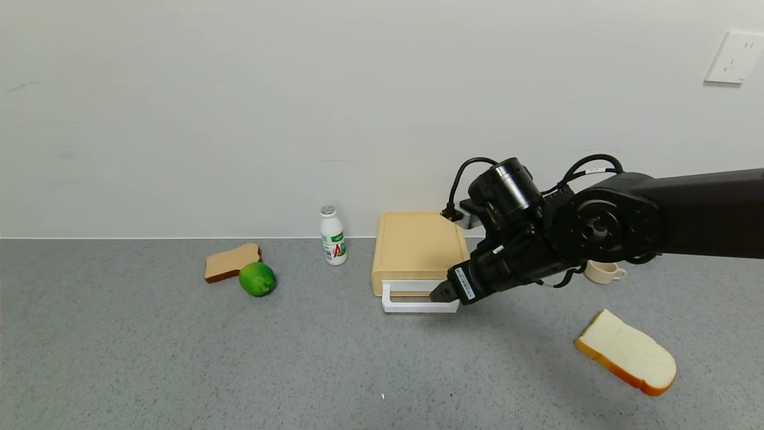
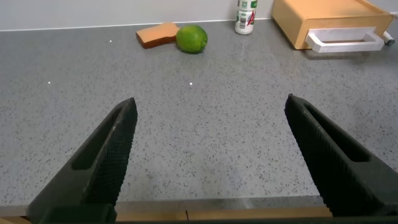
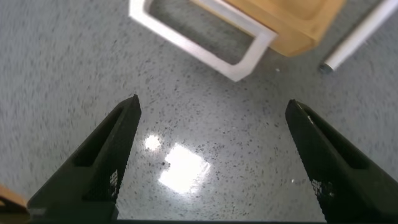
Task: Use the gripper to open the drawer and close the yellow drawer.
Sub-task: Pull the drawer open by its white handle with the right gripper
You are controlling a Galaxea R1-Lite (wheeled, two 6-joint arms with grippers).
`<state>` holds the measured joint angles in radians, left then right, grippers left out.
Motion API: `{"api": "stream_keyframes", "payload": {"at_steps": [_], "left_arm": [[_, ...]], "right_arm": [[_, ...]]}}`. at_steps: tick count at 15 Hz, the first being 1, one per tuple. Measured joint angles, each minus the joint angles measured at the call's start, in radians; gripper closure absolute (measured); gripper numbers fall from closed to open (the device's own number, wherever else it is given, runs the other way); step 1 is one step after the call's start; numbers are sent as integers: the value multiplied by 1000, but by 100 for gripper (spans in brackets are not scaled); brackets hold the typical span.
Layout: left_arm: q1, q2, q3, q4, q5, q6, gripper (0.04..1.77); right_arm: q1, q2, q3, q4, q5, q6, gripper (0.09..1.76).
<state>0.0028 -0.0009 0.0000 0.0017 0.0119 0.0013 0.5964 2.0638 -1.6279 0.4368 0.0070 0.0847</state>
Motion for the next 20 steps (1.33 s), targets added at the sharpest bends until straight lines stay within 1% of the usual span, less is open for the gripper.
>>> {"api": "stream_keyframes", "payload": {"at_steps": [2,4,7,9,10,12,14,16,17,18,20], "left_arm": [[0,0,0,0,0,0,9],[0,0,0,0,0,0,9],[0,0,0,0,0,0,9],[0,0,0,0,0,0,9],[0,0,0,0,0,0,9],[0,0,0,0,0,0,9],[0,0,0,0,0,0,9],[0,0,0,0,0,0,9],[0,0,0,0,0,0,9],[0,0,0,0,0,0,9],[0,0,0,0,0,0,9]], "right_arm": [[-3,13,-9,2,61,-109,14],[-12,28,-31,2,87,-184,14],[-31,62,-86,3,171,-219,14],[-49,93,-137,3,210,-232,14],[-57,111,-162,2,225,-238,35],[-61,150,-217,3,247,-241,67],[-65,187,-254,1,281,-242,91],[-70,215,-268,-5,357,-251,113],[-73,228,-273,-7,388,-263,165],[-78,242,-280,-7,406,-273,173],[-86,267,-299,-9,423,-285,173]]}}
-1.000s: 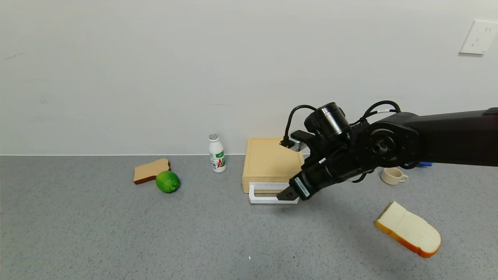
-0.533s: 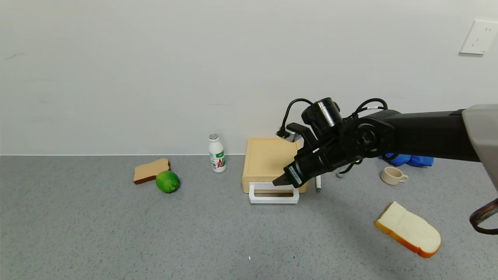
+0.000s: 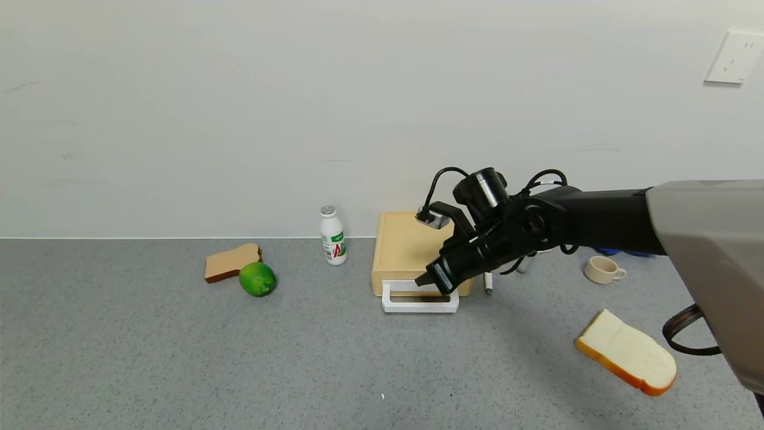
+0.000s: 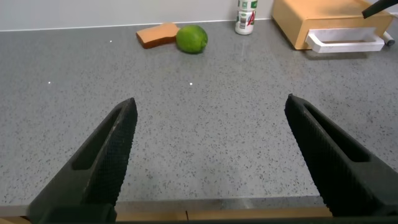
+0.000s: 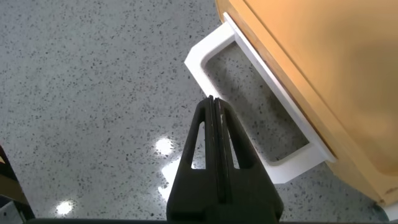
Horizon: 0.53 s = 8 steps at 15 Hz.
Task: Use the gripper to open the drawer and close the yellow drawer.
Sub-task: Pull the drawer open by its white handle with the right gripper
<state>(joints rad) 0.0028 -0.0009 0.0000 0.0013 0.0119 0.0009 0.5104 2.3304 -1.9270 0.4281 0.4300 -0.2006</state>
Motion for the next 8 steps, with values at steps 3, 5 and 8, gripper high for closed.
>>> {"api": "stream_keyframes", "payload": {"at_steps": [3,5,8], "left_arm": [[0,0,0,0,0,0,9],[0,0,0,0,0,-1,9],[0,0,0,0,0,0,9]], "right_arm": [[-2,40,-29,-1,5,-2,173],[-1,57,-35,-7,3,4,173],[-2,86,-38,-52,1,45,173]]}}
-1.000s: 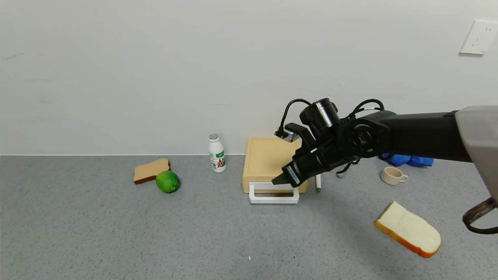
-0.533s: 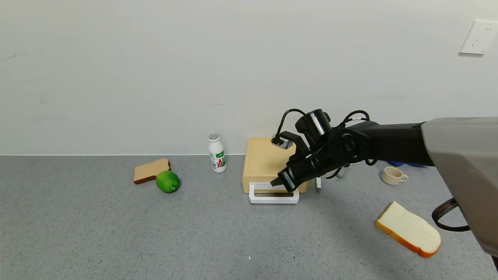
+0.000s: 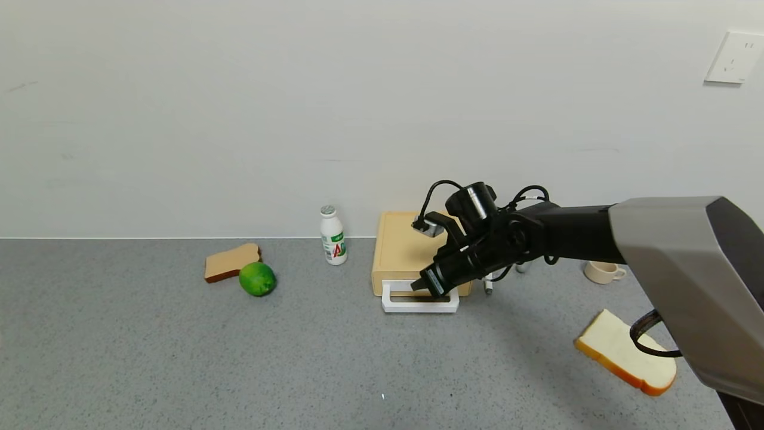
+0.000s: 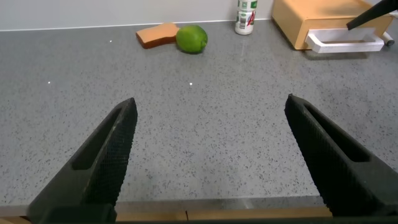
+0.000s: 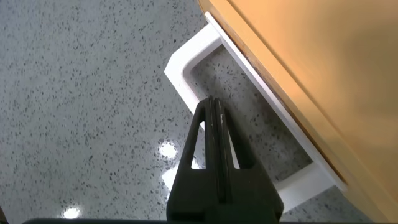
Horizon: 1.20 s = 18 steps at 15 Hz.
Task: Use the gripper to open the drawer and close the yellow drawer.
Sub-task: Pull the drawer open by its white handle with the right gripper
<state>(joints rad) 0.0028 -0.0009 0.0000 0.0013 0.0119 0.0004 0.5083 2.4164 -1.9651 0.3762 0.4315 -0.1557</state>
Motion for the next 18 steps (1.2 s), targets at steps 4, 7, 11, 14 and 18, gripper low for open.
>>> {"api": "stream_keyframes", "payload": {"at_steps": [4,7,11,14,18], "left_arm": [[-1,0,0,0,0,0,9],[-2,0,0,0,0,0,9],[-1,0,0,0,0,0,9],[-1,0,0,0,0,0,9],[-1,0,0,0,0,0,9]], "right_arm": [[-1,28,-1,-46,0,51,173],[-2,40,-3,-49,0,62,173],[-2,54,-4,-82,-4,89,173],[-1,62,-6,-92,-27,106,173],[7,76,-11,-92,-76,135,173]]}}
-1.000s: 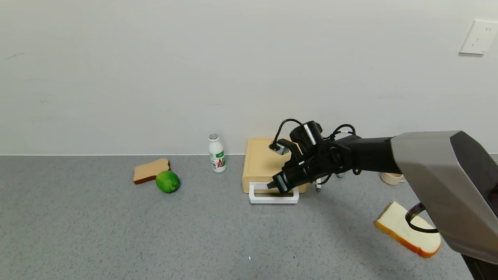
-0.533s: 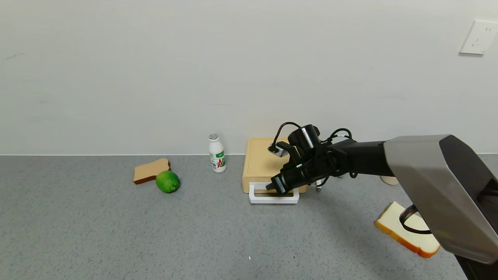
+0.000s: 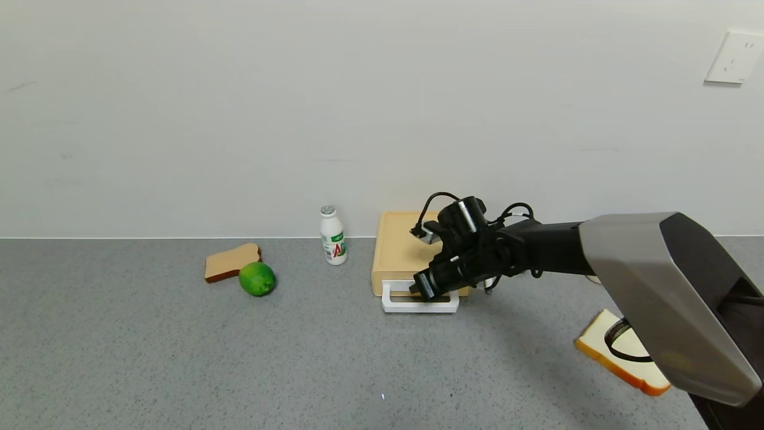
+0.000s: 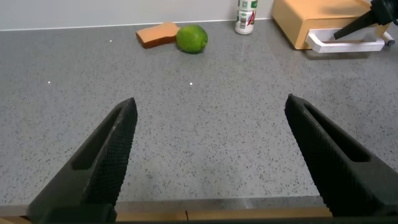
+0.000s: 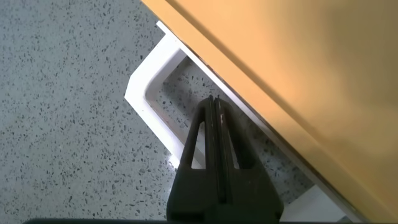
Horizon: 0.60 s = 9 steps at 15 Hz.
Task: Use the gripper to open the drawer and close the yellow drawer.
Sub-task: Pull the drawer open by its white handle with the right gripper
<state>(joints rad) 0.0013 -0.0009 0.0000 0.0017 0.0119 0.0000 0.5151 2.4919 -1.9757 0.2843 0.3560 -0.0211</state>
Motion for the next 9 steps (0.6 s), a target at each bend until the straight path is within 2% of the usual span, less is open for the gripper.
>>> {"api": "stream_keyframes", "payload": {"at_steps": [9], "left_arm": [[0,0,0,0,0,0,9]], "right_arm": [[35,17,-3,38,-48,21,173]]}}
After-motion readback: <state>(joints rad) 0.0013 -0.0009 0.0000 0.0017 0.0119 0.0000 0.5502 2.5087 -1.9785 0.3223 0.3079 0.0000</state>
